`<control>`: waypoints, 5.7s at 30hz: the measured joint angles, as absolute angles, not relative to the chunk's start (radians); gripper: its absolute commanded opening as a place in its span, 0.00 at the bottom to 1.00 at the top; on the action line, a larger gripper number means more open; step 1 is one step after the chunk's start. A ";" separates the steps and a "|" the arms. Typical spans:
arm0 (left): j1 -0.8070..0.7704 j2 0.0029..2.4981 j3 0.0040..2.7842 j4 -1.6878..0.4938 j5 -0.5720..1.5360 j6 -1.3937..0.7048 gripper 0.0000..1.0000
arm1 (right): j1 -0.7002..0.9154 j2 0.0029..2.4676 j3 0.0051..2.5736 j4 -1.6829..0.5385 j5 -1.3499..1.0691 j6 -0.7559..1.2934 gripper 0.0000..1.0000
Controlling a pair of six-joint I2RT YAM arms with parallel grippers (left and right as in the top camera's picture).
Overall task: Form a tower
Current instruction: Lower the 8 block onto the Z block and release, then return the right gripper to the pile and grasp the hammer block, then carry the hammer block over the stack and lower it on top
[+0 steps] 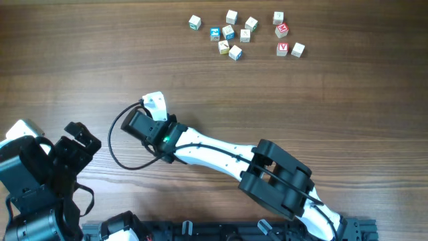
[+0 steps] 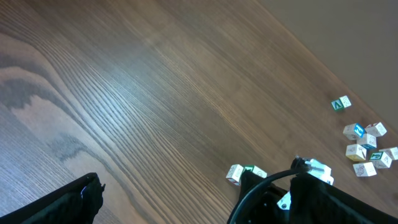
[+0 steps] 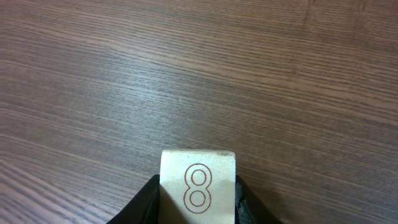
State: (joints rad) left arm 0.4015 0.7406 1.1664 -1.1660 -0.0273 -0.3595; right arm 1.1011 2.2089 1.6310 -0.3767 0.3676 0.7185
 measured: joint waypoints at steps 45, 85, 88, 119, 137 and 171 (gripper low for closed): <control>0.402 0.741 1.166 -1.166 -0.027 -0.360 1.00 | 1.106 2.209 1.631 -0.346 0.344 0.714 0.45; 0.402 0.741 1.166 -1.174 -0.027 -0.360 1.00 | 0.426 2.245 1.673 -0.129 -0.110 0.078 0.98; 0.402 0.741 1.166 -1.174 -0.027 -0.360 1.00 | 0.427 2.312 1.672 -0.055 -0.107 0.088 0.95; 0.402 0.741 1.166 -1.174 -0.027 -0.360 1.00 | 0.533 2.422 1.713 -0.028 0.068 0.040 0.50; 0.402 0.741 1.167 -1.175 -0.027 -0.360 1.00 | 0.532 2.240 1.737 -0.421 0.069 0.184 0.18; 0.402 0.746 1.288 -1.105 -0.068 -0.507 1.00 | 0.861 2.036 1.655 -0.601 -0.173 0.307 0.18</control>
State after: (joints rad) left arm 0.4015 0.7456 1.2884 -1.1049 -0.0681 -0.5072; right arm 0.8612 2.0361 1.6550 -0.6006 -0.1730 0.3073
